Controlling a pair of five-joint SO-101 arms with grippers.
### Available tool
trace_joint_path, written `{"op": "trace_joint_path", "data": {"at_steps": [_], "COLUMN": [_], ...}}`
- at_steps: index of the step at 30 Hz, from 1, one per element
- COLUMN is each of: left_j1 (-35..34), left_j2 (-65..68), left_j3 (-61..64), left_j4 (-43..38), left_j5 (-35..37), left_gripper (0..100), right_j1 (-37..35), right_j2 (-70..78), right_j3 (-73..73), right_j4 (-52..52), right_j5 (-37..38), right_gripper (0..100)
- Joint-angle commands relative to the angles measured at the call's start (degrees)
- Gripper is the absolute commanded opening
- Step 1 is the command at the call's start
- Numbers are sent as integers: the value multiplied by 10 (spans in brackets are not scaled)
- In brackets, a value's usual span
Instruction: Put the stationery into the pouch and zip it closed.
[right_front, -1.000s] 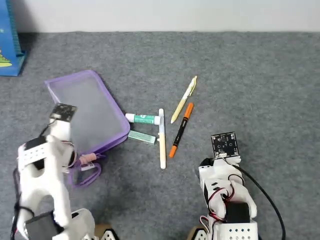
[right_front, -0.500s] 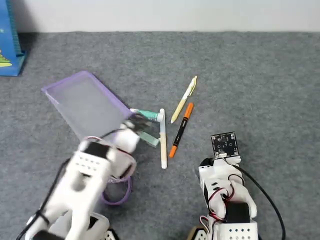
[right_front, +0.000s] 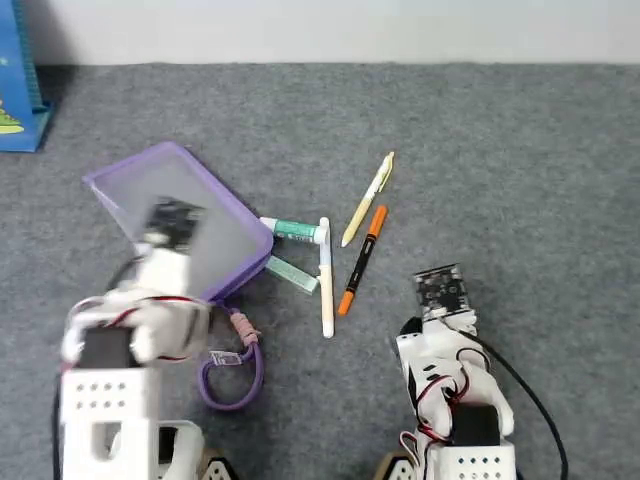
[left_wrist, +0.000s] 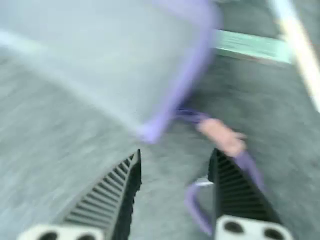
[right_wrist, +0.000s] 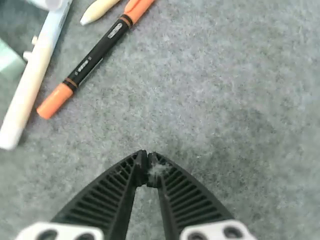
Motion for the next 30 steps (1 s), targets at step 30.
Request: {"op": "trace_joint_path", "data": {"at_steps": [30], "left_j1": [-189], "left_j2": [-8], "left_j3": [73], "left_j4": [-55], "left_j5": [-18], "left_gripper": [223], "right_j1": [-382], "right_j2": [734], "right_j3": [-515], "right_j4": [-74], "right_j5": [-98], "right_gripper": [76]}}
